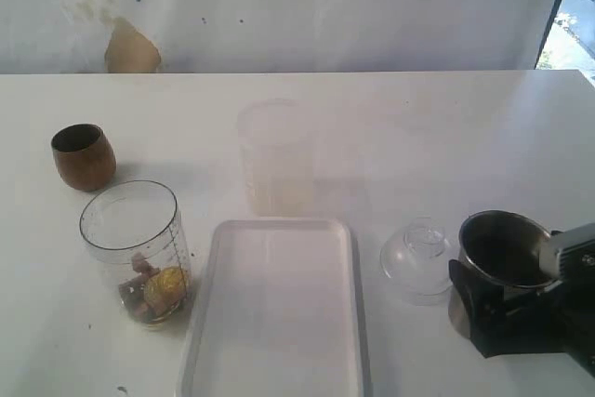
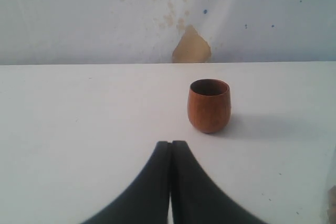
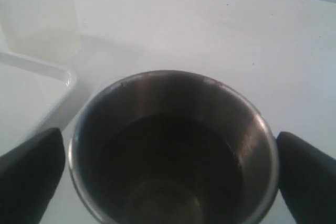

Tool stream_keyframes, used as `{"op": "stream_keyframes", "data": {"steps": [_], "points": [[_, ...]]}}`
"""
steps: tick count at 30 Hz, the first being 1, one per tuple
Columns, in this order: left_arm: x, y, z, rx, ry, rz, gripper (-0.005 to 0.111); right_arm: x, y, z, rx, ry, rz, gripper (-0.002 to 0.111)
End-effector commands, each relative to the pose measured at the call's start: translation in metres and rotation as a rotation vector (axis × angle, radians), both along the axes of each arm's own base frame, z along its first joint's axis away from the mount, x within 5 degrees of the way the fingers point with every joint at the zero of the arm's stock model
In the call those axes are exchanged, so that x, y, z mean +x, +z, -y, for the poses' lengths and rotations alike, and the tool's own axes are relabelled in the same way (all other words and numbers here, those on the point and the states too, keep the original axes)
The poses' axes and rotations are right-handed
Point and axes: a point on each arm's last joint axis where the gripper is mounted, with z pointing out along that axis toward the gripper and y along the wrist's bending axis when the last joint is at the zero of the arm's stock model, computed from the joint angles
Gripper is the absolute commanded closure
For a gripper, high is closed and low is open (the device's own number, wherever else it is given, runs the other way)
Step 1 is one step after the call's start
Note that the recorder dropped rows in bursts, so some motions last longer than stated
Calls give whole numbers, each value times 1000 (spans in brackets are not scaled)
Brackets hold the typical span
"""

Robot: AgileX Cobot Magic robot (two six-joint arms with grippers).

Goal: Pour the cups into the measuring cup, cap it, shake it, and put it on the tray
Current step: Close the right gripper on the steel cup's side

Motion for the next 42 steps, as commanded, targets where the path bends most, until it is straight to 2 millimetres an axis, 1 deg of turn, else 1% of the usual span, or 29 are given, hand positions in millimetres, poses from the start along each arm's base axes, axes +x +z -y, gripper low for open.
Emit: {"op": "stream_keyframes", "data": {"steps": [1, 10, 23, 42], "points": [[0, -2, 0, -4, 4, 0, 107, -1, 0, 0, 2, 6, 5, 3], [0, -2, 0, -4, 4, 0, 107, 0, -1, -1, 1, 4, 15, 3], [0, -2, 0, -4, 4, 0, 107, 6, -15, -1, -20, -5, -32, 3], [0, -2, 0, -4, 4, 0, 107, 13, -26, -2, 2, -29, -21, 3]]}}
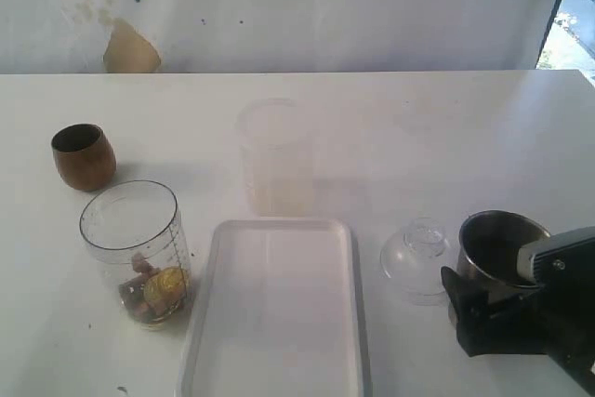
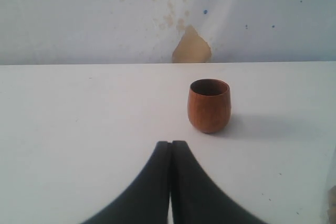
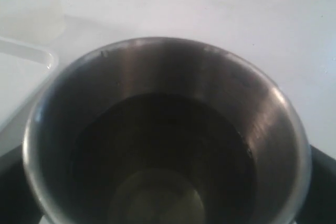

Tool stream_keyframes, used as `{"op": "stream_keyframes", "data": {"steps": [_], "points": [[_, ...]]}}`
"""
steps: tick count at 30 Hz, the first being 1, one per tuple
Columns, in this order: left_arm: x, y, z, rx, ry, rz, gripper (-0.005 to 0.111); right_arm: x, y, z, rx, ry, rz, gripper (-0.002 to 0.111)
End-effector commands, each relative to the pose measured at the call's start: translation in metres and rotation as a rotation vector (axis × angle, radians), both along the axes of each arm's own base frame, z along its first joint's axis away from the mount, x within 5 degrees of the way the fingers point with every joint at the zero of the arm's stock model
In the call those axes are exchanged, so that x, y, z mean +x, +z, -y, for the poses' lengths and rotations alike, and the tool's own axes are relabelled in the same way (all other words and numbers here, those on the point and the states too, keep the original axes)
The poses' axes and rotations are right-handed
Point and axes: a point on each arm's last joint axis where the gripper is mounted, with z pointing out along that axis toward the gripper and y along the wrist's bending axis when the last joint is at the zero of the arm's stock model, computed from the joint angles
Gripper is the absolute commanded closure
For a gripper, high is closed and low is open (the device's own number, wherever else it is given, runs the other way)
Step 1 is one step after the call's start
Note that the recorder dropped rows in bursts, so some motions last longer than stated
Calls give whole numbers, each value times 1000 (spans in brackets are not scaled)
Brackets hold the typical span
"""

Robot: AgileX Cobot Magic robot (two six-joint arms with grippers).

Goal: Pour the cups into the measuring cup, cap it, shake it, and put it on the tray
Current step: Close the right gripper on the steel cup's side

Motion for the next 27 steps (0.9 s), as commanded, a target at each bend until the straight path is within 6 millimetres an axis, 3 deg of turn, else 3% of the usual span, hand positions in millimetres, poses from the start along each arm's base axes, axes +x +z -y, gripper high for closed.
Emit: {"op": "stream_keyframes", "data": {"steps": [1, 27], "points": [[0, -2, 0, -4, 4, 0, 107, 0, -2, 0, 5, -2, 11, 3], [0, -1, 0, -4, 4, 3, 107, 6, -17, -2, -16, -7, -27, 3]]}}
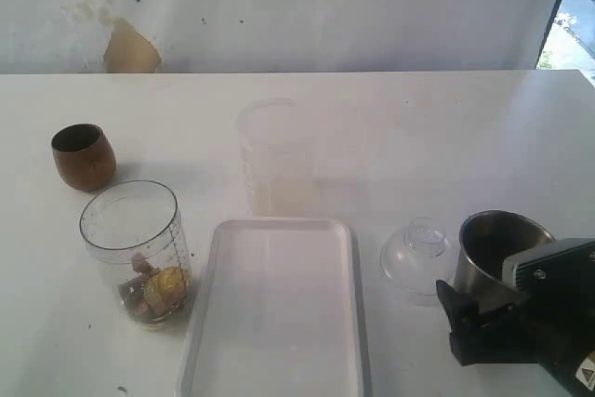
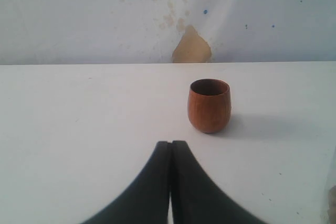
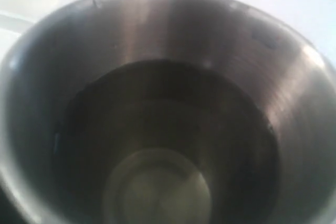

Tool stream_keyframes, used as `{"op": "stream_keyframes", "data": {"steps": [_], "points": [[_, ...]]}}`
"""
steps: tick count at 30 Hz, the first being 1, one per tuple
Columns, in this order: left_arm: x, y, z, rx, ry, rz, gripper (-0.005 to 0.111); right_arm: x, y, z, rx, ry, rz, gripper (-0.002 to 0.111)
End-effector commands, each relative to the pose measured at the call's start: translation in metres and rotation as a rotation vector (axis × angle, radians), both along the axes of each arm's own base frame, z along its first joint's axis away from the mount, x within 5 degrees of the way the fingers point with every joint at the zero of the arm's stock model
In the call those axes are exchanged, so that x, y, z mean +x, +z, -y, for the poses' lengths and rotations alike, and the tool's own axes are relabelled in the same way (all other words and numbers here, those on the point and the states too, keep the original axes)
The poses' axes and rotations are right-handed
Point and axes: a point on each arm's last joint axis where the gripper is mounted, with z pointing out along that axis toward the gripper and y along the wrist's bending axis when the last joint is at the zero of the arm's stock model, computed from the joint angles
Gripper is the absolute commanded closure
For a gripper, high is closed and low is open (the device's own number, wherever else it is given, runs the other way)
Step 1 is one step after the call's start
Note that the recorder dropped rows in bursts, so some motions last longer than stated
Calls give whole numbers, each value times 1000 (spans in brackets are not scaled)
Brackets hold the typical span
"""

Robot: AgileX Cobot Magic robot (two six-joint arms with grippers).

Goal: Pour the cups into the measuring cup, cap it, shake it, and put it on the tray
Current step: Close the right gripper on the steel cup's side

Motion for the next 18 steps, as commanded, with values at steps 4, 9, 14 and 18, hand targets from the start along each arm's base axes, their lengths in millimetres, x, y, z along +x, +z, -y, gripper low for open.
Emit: {"op": "stream_keyframes", "data": {"steps": [4, 9, 14, 18], "points": [[0, -1, 0, -4, 7, 2, 107, 7, 1, -3, 10, -1, 11, 3], [0, -1, 0, -4, 7, 2, 107, 11, -3, -4, 10, -5, 3, 3], [0, -1, 0, -4, 7, 2, 107, 11, -2, -4, 11, -7, 20, 3], [0, -1, 0, -4, 7, 2, 107, 12, -1, -4, 13, -7, 33, 3]]}}
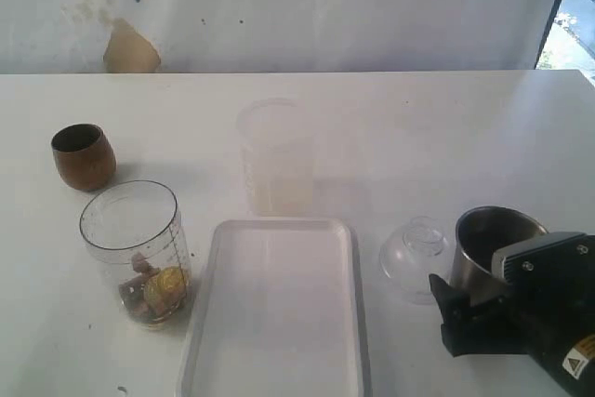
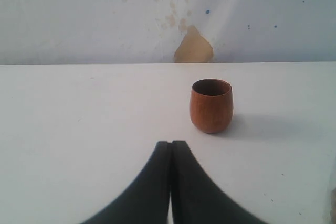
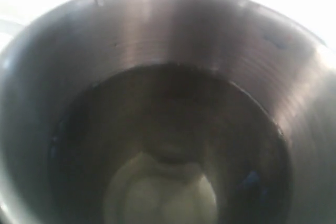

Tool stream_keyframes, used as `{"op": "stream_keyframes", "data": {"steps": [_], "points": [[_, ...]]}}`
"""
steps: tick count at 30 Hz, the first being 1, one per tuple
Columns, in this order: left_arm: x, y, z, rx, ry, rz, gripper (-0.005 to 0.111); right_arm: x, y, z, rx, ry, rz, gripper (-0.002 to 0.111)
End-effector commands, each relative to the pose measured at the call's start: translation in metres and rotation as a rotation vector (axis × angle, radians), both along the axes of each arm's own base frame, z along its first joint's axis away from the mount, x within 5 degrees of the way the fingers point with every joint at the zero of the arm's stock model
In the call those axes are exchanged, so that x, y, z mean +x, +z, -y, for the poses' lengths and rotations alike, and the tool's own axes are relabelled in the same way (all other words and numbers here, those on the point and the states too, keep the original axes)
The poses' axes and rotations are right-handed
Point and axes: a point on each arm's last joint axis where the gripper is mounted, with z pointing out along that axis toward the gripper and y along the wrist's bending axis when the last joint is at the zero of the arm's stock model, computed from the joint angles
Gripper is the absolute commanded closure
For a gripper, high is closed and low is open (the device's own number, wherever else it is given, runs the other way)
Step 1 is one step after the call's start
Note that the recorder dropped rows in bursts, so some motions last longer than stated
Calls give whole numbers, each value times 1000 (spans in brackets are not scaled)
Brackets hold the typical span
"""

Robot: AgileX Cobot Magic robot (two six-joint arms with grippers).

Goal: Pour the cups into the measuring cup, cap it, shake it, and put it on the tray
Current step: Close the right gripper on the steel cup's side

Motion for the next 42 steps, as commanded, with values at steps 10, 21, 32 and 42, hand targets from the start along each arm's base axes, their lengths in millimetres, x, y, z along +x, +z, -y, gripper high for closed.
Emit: {"op": "stream_keyframes", "data": {"steps": [10, 21, 32, 42], "points": [[0, -1, 0, -4, -1, 2, 107, 14, -2, -3, 11, -24, 25, 3], [0, -1, 0, -4, -1, 2, 107, 17, -3, -2, 12, -49, 22, 3], [0, -1, 0, -4, -1, 2, 107, 18, -1, -2, 17, -49, 46, 3], [0, -1, 0, -4, -1, 2, 107, 18, -1, -2, 115, -95, 36, 3]]}}
